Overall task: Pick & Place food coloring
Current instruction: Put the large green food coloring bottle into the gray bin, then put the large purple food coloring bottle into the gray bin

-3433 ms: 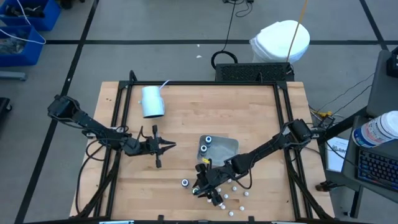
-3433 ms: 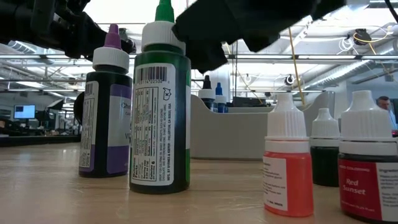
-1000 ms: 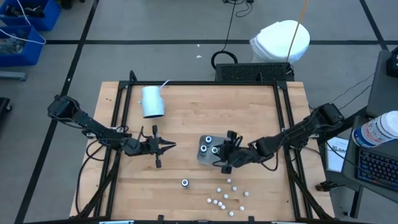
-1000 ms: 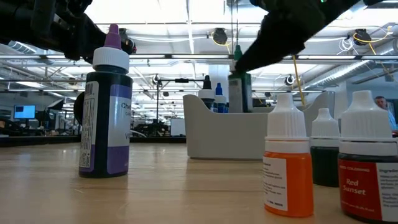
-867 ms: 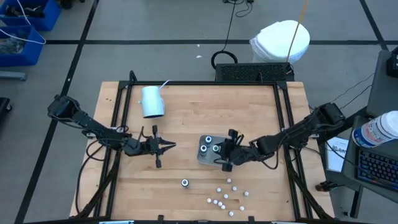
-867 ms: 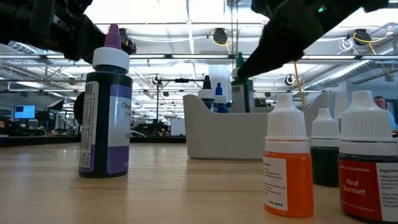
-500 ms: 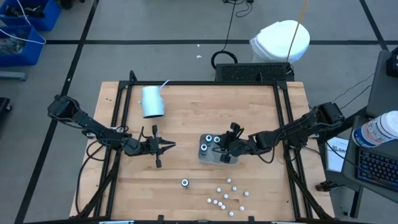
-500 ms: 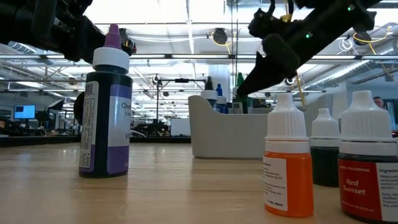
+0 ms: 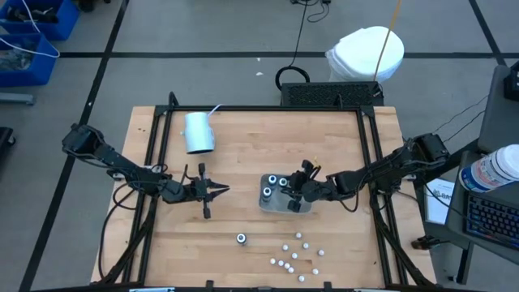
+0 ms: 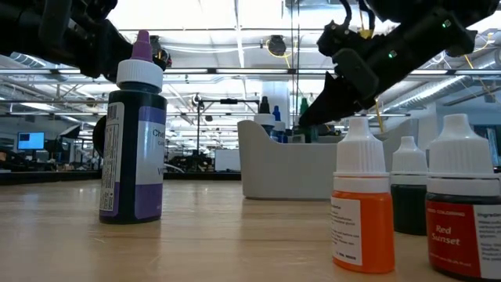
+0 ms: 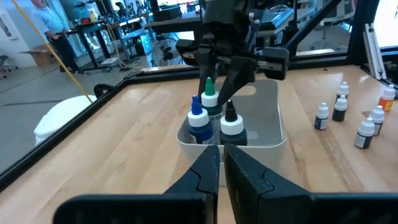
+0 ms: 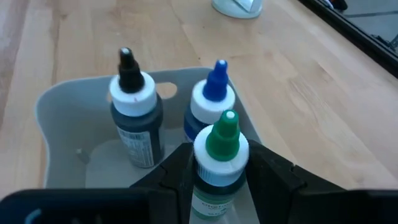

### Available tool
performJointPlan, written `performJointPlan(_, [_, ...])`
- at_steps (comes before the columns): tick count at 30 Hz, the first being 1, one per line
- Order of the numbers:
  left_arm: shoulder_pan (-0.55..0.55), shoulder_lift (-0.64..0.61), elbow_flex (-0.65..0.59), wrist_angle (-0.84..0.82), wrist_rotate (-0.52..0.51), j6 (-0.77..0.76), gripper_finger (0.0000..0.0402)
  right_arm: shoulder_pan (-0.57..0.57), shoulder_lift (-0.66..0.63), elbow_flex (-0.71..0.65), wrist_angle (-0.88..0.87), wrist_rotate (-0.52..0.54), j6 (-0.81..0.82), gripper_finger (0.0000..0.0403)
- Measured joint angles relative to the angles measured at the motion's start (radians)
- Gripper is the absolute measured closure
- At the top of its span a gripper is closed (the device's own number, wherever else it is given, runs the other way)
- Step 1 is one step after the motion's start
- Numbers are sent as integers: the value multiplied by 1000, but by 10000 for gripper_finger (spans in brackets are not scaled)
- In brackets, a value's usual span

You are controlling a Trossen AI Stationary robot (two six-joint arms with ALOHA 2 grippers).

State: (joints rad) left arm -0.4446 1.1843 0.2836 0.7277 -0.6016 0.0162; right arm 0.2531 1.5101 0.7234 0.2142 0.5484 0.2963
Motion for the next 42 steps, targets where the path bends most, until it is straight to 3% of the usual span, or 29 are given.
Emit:
performJointPlan(27, [0, 0, 0, -1, 1, -26, 369, -3, 1, -3, -1, -4, 56, 278])
performJointPlan(42, [0, 0, 0, -3, 1, -25, 369, 2, -9, -2, 59, -5, -21, 203])
